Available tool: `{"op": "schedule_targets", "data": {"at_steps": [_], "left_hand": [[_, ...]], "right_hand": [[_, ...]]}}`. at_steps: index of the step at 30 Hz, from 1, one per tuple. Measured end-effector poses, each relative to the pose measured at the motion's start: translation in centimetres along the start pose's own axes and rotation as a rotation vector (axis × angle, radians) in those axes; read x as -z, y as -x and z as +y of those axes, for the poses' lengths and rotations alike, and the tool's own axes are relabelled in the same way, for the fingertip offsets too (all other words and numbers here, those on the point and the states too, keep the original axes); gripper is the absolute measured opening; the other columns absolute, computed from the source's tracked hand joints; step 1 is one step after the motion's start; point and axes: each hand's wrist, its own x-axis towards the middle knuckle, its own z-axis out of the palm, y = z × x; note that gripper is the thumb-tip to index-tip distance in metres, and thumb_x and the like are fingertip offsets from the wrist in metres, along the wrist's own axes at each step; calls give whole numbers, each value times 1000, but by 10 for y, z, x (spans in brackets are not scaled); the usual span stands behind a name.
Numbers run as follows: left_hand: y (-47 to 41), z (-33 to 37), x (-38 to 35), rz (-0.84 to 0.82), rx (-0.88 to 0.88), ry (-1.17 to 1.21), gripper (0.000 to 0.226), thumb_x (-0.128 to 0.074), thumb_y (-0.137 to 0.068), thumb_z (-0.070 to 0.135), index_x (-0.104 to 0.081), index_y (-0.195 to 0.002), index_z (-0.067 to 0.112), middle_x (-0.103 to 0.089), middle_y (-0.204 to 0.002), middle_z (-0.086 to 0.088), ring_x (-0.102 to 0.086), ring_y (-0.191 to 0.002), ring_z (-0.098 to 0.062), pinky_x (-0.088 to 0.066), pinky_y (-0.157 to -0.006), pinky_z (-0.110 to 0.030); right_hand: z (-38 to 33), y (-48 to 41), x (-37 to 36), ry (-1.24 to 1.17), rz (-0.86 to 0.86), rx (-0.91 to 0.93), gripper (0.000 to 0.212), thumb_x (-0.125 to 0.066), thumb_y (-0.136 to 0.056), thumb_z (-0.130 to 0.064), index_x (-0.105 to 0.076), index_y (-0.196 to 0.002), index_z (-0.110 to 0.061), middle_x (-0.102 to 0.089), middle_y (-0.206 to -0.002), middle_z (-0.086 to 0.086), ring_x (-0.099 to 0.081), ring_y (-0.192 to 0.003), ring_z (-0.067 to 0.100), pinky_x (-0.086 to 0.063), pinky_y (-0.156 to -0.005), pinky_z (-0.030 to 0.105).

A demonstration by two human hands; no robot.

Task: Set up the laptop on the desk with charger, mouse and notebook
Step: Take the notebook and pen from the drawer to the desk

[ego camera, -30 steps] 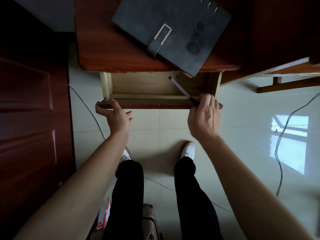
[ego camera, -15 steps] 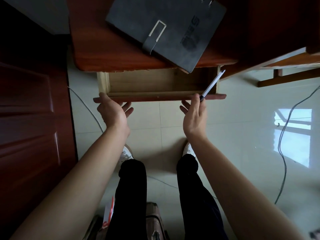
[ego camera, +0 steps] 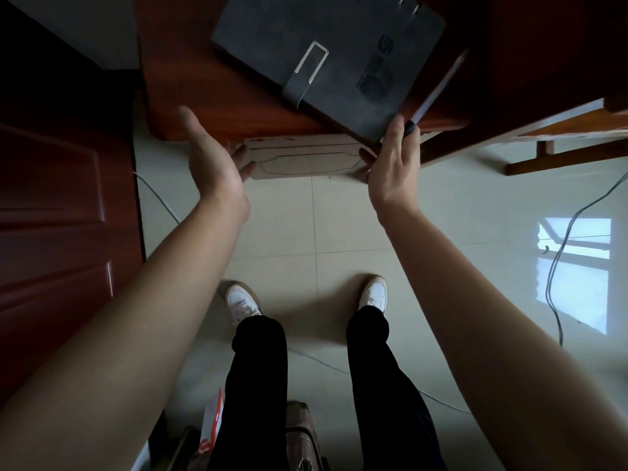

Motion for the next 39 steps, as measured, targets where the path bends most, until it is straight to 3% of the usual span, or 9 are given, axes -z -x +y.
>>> {"op": "schedule_targets", "data": {"at_steps": [5, 10, 16, 20, 22, 27, 32, 35, 39], "left_hand": [[2, -10, 10, -85, -58, -148, 49, -51, -89, 68, -51, -123, 33, -60, -132, 3, -68, -102, -10, -61, -80, -35], [5, -11, 15, -130, -62, -219, 47, -51, -86, 72, -53, -117, 37, -63, -127, 7, -65, -107, -11, -60, -78, -36], [-2, -10, 20, -173, -13, -218, 72, -53, -82, 76, -57, -130, 22, -71, -114, 5, -69, -102, -11, -61, -75, -37], [-3, -9, 21, -133, -21, -234, 62, -59, -77, 76, -63, -115, 27, -72, -109, 3, -70, -97, -12, -61, -70, -34], [-1, -9, 25, -28, -105, -269, 53, -65, -78, 69, -61, -109, 27, -68, -108, 4, -67, -96, -11, -59, -72, -29], [20, -10, 40, 132, -583, -545, 57, -61, -92, 26, -38, -140, 4, -50, -128, -10, -53, -119, -23, -36, -80, -1], [60, 18, 35, 55, -1036, -819, 57, -59, -94, 30, -46, -136, -6, -48, -133, -26, -47, -125, -38, -32, -107, -29], [80, 56, 12, -77, -1030, -873, 61, -53, -98, 38, -40, -142, -2, -44, -142, -22, -41, -133, -34, -31, -113, -36], [108, 105, -5, -204, -955, -867, 69, -42, -98, 52, -35, -148, 5, -38, -151, -17, -36, -140, -27, -29, -116, -34]], "right_hand": [[-3, 5, 2, -2, 19, -9, 38, -48, -97, -55, -55, -102, -18, -68, -106, 12, -73, -90, 24, -61, -84, 44], [-3, 8, 4, -97, -19, 1, 27, -65, -97, -31, -46, -88, -14, -63, -103, 32, -76, -81, 28, -62, -73, 40], [-3, 12, 11, -187, -69, 38, 32, -62, -98, -8, -35, -81, -17, -55, -85, 17, -76, -78, 29, -59, -66, 32], [8, 19, 31, -218, -139, -37, 31, -61, -99, -8, -33, -87, -17, -64, -78, 9, -76, -79, 27, -59, -69, 32], [15, 23, 43, -190, -145, -54, 31, -61, -99, -9, -33, -88, -16, -65, -73, 3, -76, -81, 26, -60, -72, 33], [15, 34, 65, 50, -98, 89, 32, -58, -100, -9, -36, -79, -17, -56, -71, -5, -75, -76, 19, -59, -70, 31], [-11, 60, 83, 181, -165, 233, 32, -59, -99, -12, -38, -76, -21, -52, -70, -11, -72, -74, 15, -58, -73, 39], [-51, 76, 94, 233, -192, 366, 36, -61, -97, -14, -34, -74, -23, -48, -61, -20, -57, -60, 0, -53, -65, 38], [-116, 99, 103, 324, -256, 515, 36, -63, -95, -19, -35, -74, -27, -52, -65, -11, -61, -64, 24, -51, -61, 51]]}}
